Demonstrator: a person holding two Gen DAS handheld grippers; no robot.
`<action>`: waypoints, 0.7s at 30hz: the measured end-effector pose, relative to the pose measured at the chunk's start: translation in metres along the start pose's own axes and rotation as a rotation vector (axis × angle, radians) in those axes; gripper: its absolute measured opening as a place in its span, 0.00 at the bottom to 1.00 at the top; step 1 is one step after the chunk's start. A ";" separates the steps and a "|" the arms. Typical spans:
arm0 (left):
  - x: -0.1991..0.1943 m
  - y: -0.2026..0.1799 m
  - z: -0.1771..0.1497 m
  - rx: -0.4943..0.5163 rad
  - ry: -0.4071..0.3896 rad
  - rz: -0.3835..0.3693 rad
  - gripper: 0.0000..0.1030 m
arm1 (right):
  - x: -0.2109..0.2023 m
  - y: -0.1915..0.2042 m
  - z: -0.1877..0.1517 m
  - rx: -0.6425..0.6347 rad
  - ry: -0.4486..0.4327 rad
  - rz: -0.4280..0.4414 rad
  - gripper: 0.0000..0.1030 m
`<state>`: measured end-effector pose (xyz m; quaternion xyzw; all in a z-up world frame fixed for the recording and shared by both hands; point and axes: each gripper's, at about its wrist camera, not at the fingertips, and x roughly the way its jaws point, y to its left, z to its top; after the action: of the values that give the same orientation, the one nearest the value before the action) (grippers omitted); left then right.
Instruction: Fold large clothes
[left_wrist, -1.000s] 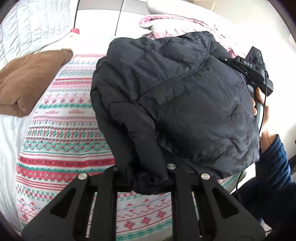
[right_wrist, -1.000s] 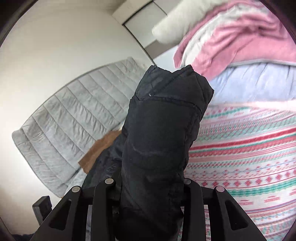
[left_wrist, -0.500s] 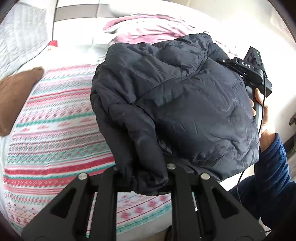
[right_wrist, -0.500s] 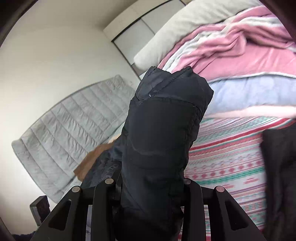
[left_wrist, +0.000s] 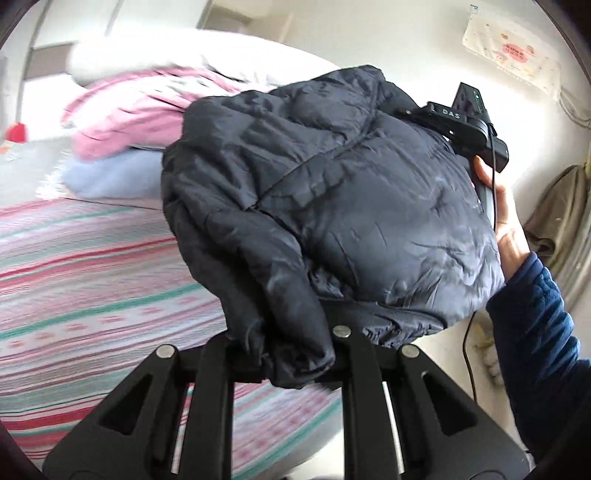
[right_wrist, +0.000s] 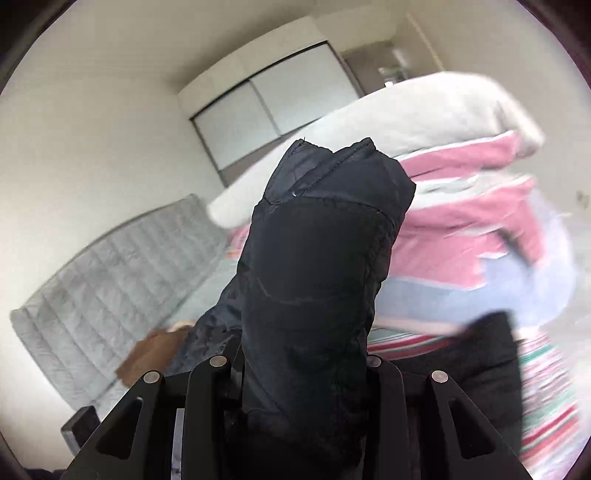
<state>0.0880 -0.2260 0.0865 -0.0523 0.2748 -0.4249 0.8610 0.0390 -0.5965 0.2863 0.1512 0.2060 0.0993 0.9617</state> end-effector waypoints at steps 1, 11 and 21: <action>0.019 -0.009 0.005 -0.021 0.027 -0.031 0.16 | -0.007 -0.015 0.006 -0.009 0.010 -0.031 0.33; 0.133 -0.080 -0.031 -0.025 0.247 -0.065 0.16 | 0.020 -0.153 -0.019 -0.061 0.246 -0.181 0.33; 0.160 -0.093 -0.064 0.019 0.273 -0.036 0.19 | 0.086 -0.251 -0.081 0.037 0.380 -0.258 0.62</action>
<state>0.0673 -0.3972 -0.0057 0.0091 0.3841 -0.4461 0.8083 0.1136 -0.7888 0.1009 0.1198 0.4028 -0.0017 0.9074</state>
